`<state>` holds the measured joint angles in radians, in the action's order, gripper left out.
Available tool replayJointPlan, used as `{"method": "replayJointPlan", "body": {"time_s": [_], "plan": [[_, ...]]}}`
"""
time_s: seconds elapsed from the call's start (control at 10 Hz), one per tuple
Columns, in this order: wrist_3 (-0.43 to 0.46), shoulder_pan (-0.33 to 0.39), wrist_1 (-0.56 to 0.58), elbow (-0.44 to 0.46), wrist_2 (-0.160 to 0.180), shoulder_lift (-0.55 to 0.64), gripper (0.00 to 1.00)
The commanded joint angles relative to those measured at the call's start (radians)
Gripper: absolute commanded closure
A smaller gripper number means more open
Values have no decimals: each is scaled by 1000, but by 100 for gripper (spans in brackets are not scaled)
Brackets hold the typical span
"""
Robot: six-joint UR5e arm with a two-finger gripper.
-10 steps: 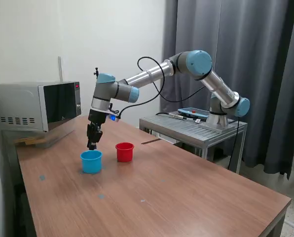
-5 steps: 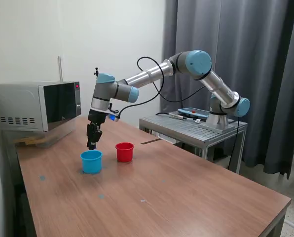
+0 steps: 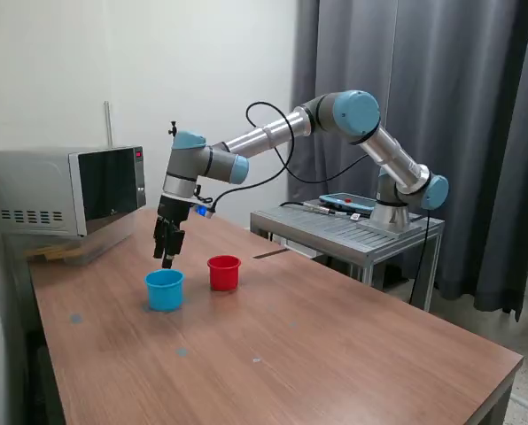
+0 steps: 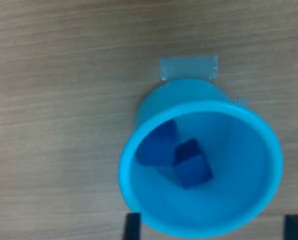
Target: Place red objects in the red bin, and blue objects in the blue bin.
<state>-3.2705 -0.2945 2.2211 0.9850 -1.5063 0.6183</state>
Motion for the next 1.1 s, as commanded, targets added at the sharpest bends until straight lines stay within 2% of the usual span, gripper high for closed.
{"method": "replayJointPlan", "body": {"time_s": [0.0, 0.2, 0.3, 0.4, 0.6, 0.9, 1.0], "plan": [[0, 0, 0, 0, 0, 0, 0], [-1, 0, -4, 1, 1, 6, 0], [-1, 1, -21, 42, 6, 85, 0], [-1, 2, -85, 110, 14, 194, 0], [-26, 9, -319, 213, 12, 402, 0], [-45, 21, -529, 256, 8, 559, 0], [-46, 46, -611, 259, 5, 613, 0]]}}
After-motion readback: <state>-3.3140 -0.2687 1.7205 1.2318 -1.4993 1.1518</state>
